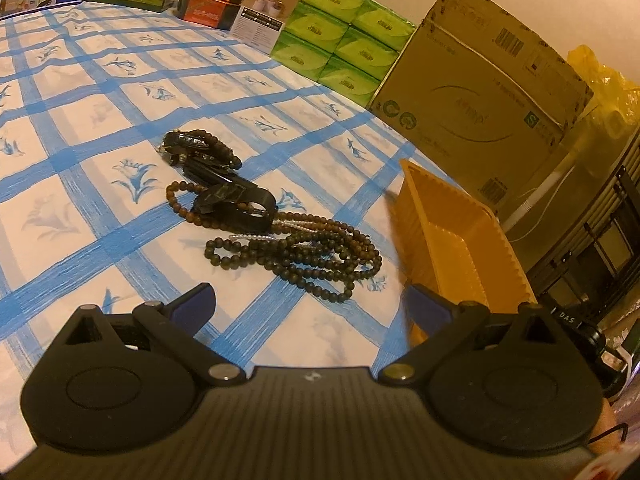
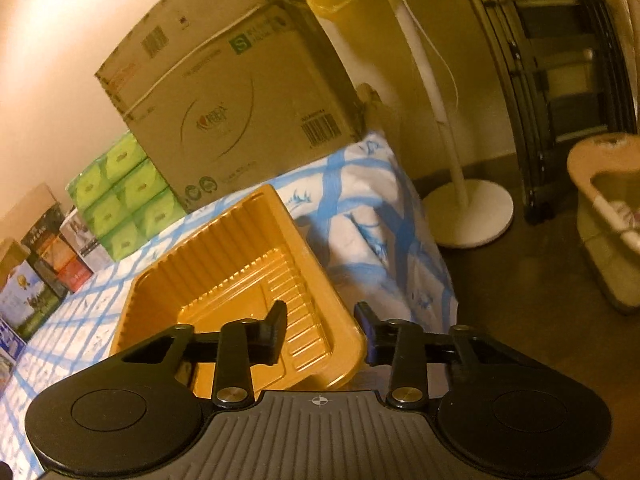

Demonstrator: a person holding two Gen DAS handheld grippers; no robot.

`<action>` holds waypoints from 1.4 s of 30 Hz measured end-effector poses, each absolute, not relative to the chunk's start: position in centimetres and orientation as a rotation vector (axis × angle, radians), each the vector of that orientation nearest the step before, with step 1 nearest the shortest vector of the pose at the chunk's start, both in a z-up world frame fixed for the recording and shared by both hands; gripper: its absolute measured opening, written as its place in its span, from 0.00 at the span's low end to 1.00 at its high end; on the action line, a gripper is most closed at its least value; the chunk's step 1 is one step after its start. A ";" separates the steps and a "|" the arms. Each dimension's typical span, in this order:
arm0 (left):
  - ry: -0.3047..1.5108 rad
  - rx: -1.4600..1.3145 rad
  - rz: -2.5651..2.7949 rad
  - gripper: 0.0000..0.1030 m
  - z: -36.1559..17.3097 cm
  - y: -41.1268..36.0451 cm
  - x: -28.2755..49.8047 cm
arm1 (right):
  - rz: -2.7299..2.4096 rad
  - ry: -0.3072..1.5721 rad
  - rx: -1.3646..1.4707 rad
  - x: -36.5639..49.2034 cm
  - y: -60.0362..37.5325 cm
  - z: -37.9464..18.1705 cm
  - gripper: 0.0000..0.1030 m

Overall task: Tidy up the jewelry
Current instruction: 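Grasp the orange tray rim with the right tool and lift it while the left tool approaches the beads, then close the left tool on the dark bead strand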

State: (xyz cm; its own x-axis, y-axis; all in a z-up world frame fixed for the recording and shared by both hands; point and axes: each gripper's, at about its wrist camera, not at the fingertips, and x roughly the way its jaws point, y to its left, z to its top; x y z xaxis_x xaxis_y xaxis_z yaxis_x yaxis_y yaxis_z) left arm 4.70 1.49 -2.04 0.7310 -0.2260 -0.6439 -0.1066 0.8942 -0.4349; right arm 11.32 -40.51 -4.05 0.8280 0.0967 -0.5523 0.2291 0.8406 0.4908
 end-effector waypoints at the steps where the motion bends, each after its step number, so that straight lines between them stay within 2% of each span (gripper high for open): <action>1: 0.757 -0.468 -0.071 0.98 -2.1 1.4 4.8 | -0.076 0.602 0.591 11.4 -40.7 -4.3 0.32; 4: 0.763 -0.464 -0.077 0.98 -2.3 1.1 5.0 | -0.070 0.613 0.617 11.6 -41.0 -4.6 0.28; 6: 0.767 -0.463 -0.079 0.98 -2.5 1.0 5.0 | -0.070 0.619 0.637 11.7 -41.1 -4.8 0.16; 8: 0.767 -0.460 -0.076 0.98 -2.5 0.9 5.0 | -0.069 0.620 0.637 11.8 -41.1 -4.7 0.13; 18: 0.759 -0.388 -0.048 0.96 -2.9 1.7 5.5 | -0.045 0.595 0.463 12.5 -39.4 -2.5 0.08; 29: 0.751 0.000 -0.156 0.75 -3.8 1.3 9.4 | 0.026 0.514 0.113 14.2 -36.0 0.2 0.08; 32: 0.747 0.130 -0.210 0.62 -4.2 0.7 10.3 | 0.033 0.510 0.092 14.5 -35.7 0.5 0.08; 34: 0.743 0.211 -0.255 0.49 -4.5 0.3 10.8 | 0.033 0.512 0.088 14.5 -35.6 0.5 0.08; 37: 0.743 0.339 -0.307 0.37 -4.7 -0.4 11.3 | 0.032 0.517 0.083 14.6 -35.4 0.4 0.08; 42: 0.724 0.406 -0.375 0.32 -4.7 -1.0 11.5 | 0.034 0.527 0.085 14.7 -35.6 0.3 0.07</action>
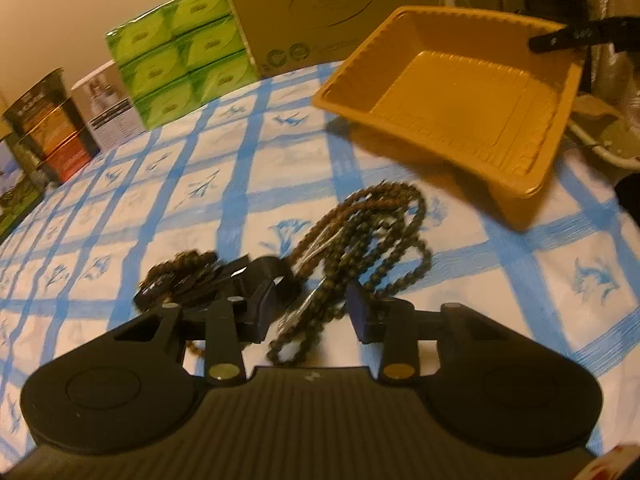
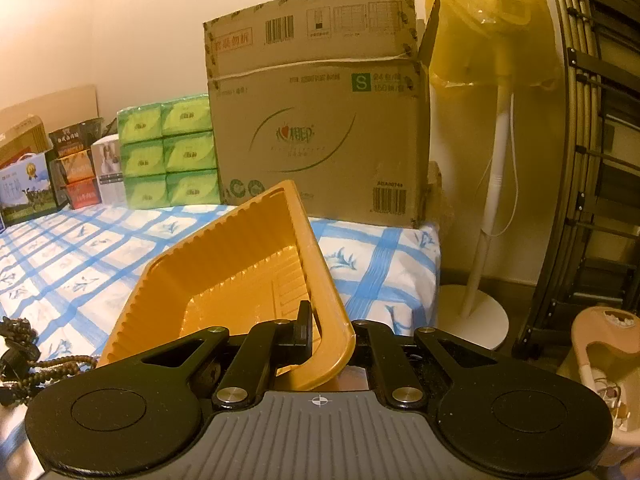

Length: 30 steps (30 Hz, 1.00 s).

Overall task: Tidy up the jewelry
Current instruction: 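Close the left tool on the dark bead strand, then lift the dark bead strand with the left tool over the orange tray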

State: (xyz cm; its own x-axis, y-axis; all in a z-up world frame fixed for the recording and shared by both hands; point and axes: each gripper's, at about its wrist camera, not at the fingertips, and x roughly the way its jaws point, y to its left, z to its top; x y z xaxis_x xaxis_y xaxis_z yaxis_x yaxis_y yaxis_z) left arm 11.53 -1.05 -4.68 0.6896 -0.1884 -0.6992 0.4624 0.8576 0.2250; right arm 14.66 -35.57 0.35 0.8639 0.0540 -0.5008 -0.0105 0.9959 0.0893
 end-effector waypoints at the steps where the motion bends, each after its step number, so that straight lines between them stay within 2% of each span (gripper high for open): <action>1: 0.723 0.406 -0.384 0.31 -4.6 -1.3 11.7 | 0.036 0.528 0.084 14.7 -35.7 0.4 0.07; 6: 0.726 0.483 -0.414 0.20 -5.3 -3.2 13.2 | 0.042 0.531 0.083 15.0 -35.5 0.4 0.07; 12: 0.753 0.572 -0.415 0.20 -7.0 -5.0 14.6 | 0.045 0.532 0.082 14.8 -35.5 0.2 0.07; 14: 0.763 0.592 -0.419 0.13 -7.4 -5.3 14.9 | 0.045 0.534 0.084 14.8 -35.5 0.2 0.07; 15: 0.764 0.598 -0.422 0.06 -7.4 -5.4 14.9 | 0.045 0.535 0.085 14.8 -35.5 0.1 0.07; 22: 0.749 0.562 -0.422 0.06 -5.0 -5.0 14.0 | 0.050 0.533 0.087 14.7 -35.4 0.2 0.06; 30: 0.657 0.445 -0.434 0.06 2.4 -3.5 12.9 | 0.067 0.508 0.057 13.5 -34.6 1.1 0.06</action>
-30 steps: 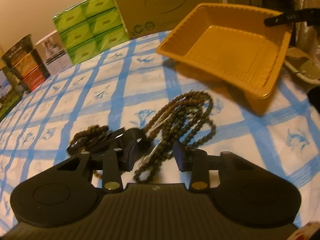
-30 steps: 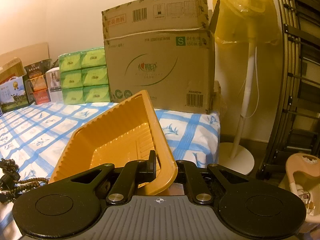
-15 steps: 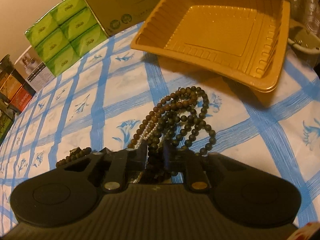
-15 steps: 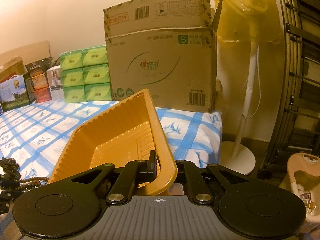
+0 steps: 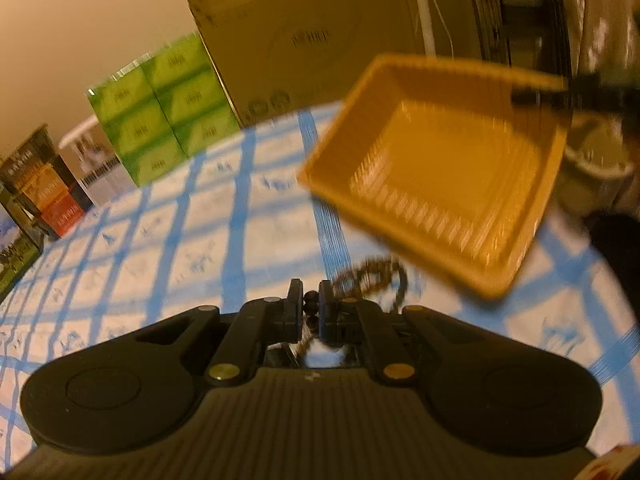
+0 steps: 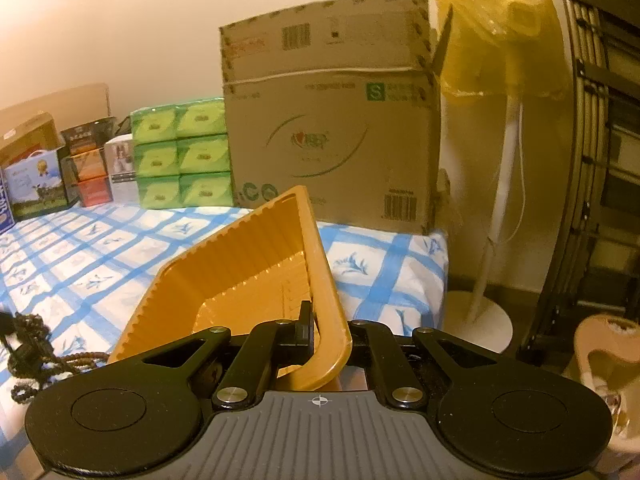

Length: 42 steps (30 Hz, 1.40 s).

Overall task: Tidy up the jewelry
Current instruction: 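Lift the dark bead strand with the left tool over the orange tray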

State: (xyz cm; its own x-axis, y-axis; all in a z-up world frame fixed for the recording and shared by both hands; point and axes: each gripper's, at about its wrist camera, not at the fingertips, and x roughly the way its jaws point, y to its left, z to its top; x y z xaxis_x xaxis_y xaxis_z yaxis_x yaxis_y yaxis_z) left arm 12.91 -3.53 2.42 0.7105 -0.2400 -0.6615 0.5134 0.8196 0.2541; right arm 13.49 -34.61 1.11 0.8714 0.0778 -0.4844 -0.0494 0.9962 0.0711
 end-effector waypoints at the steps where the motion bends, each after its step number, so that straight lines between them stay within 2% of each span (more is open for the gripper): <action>1: 0.645 0.437 -0.435 0.06 3.4 -3.5 12.8 | 0.069 0.506 0.049 13.3 -34.5 1.2 0.06; 12: 0.532 0.327 -0.457 0.06 12.8 -3.0 12.6 | 0.114 0.491 -0.048 11.5 -33.1 2.1 0.06; 33: 0.252 0.250 -0.523 0.06 26.2 -6.3 12.6 | 0.127 0.484 -0.087 10.8 -32.7 2.3 0.06; 42: 0.149 0.257 -0.585 0.06 31.3 -10.0 12.6 | 0.127 0.484 -0.087 10.7 -32.6 2.2 0.06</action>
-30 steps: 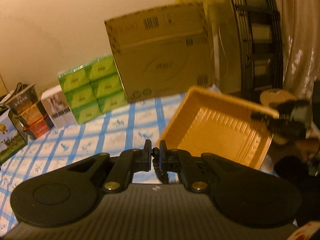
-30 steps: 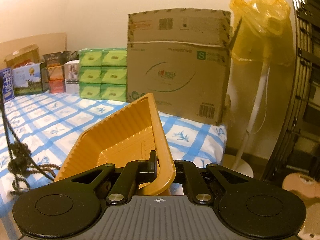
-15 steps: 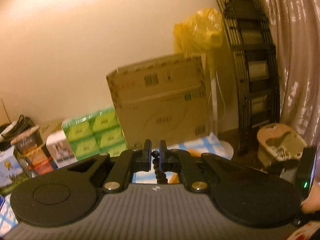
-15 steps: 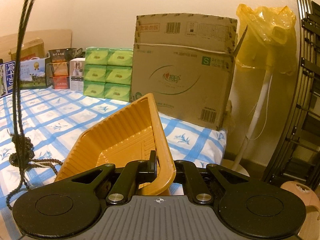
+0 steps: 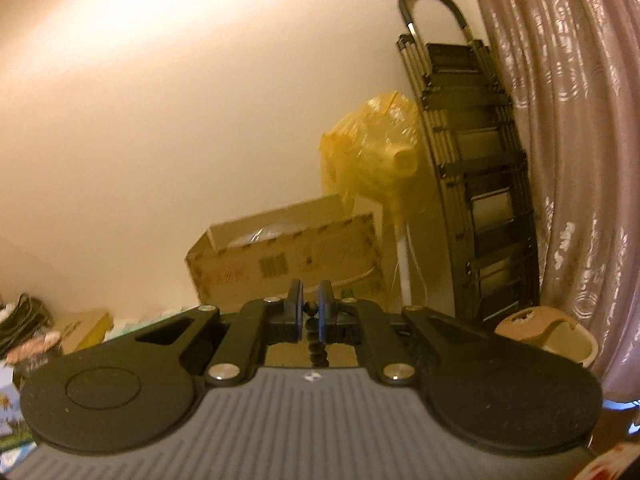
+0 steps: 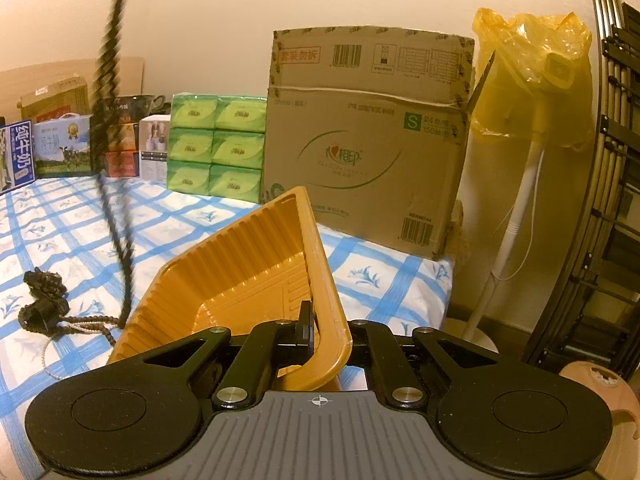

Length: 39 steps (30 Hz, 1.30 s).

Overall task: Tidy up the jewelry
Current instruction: 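Lift the dark bead strand with the left tool over the orange tray, then lower the dark beads into the tray and open the left tool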

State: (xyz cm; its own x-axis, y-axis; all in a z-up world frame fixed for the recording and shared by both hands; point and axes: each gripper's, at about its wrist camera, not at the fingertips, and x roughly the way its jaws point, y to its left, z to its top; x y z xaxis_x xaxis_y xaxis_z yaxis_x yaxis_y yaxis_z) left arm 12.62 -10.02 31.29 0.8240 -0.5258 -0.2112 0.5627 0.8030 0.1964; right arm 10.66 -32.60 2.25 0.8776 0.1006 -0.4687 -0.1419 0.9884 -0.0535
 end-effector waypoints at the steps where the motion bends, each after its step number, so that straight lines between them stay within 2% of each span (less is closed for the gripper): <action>1: 0.144 0.257 -0.593 0.06 31.6 -10.5 12.7 | 0.127 0.484 -0.086 10.6 -32.7 2.2 0.06; 8: 0.166 0.277 -0.615 0.06 31.3 -12.9 13.8 | 0.126 0.490 -0.074 10.5 -32.9 2.1 0.06; 23: 0.491 0.274 -0.618 0.06 17.9 -14.5 18.7 | 0.118 0.518 -0.042 10.5 -33.7 1.3 0.06; 39: 0.666 0.239 -0.606 0.06 10.9 -14.3 20.8 | 0.115 0.529 -0.036 10.6 -33.8 1.1 0.06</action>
